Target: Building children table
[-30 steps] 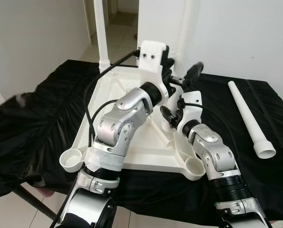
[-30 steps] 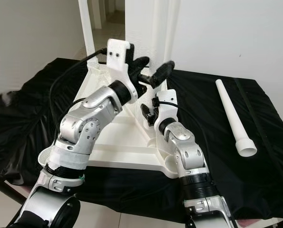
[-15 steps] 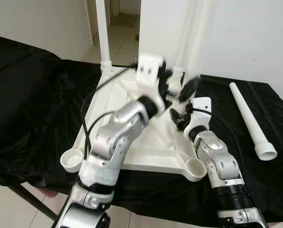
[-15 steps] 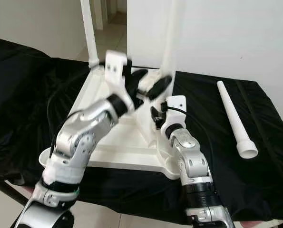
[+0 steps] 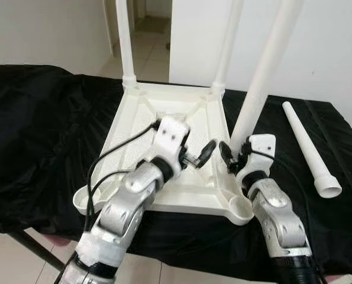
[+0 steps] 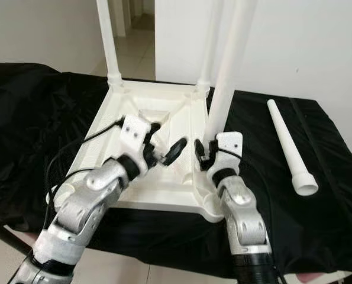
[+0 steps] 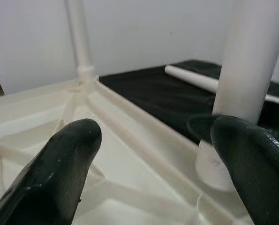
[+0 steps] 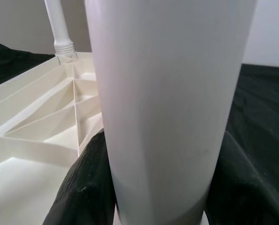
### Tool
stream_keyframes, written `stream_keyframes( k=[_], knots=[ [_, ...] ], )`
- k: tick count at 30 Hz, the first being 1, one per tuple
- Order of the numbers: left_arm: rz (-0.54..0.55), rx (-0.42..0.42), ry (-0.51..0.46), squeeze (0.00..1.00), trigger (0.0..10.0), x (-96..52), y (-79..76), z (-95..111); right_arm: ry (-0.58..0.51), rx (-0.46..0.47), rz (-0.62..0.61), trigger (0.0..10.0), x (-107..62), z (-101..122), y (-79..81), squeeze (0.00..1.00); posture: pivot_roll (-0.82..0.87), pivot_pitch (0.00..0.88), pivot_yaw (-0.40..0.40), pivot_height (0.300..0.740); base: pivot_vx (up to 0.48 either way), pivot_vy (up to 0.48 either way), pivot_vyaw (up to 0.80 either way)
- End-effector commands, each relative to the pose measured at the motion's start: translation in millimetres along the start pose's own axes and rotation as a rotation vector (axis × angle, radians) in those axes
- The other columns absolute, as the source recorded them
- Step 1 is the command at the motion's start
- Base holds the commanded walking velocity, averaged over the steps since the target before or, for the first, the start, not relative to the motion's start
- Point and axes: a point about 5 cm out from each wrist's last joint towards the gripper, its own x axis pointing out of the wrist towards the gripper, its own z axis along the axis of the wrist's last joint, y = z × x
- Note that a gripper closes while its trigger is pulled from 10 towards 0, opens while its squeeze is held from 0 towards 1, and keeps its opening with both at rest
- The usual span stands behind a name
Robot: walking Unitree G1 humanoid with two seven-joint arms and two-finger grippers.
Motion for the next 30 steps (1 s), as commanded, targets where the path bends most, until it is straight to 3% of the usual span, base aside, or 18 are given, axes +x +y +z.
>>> stream_keyframes(
  k=[1, 6, 17, 22, 30],
  knots=[
    [-0.159, 0.041, 0.004, 0.00, 10.0, -6.4, -11.3, -5.4, -0.066, -0.009, -0.001, 10.0, -5.9, 8.6, 1.2, 0.00, 0.00, 0.057, -0.016, 0.740, 0.000, 0.000, 0.00],
    [-0.158, 0.041, 0.012, 0.00, 10.0, -13.7, -12.0, -12.0, -0.087, -0.008, -0.005, 10.0, -13.7, 7.6, 1.8, 0.00, 0.00, 0.052, -0.017, 0.740, 0.000, 0.000, 0.00],
    [0.015, 0.033, -0.027, 0.00, 10.0, -25.8, -6.4, -15.2, -0.121, 0.004, -0.013, 10.0, -34.5, -1.7, 5.3, 0.00, -0.01, 0.050, -0.021, 0.740, 0.000, 0.000, 0.00],
    [-0.095, 0.061, 0.022, 0.00, 10.0, -35.6, -14.2, -27.5, -0.135, -0.012, 0.005, 10.0, -39.5, 1.4, 11.5, 0.00, 0.00, 0.059, -0.024, 0.740, 0.000, 0.000, 0.00],
    [-0.192, 0.036, 0.102, 0.00, 10.0, -44.0, -23.7, -37.9, -0.138, -0.042, 0.031, 10.0, -49.7, 3.4, 12.0, 0.00, -0.01, 0.076, -0.020, 0.740, 0.000, 0.000, 0.00]
  ],
)
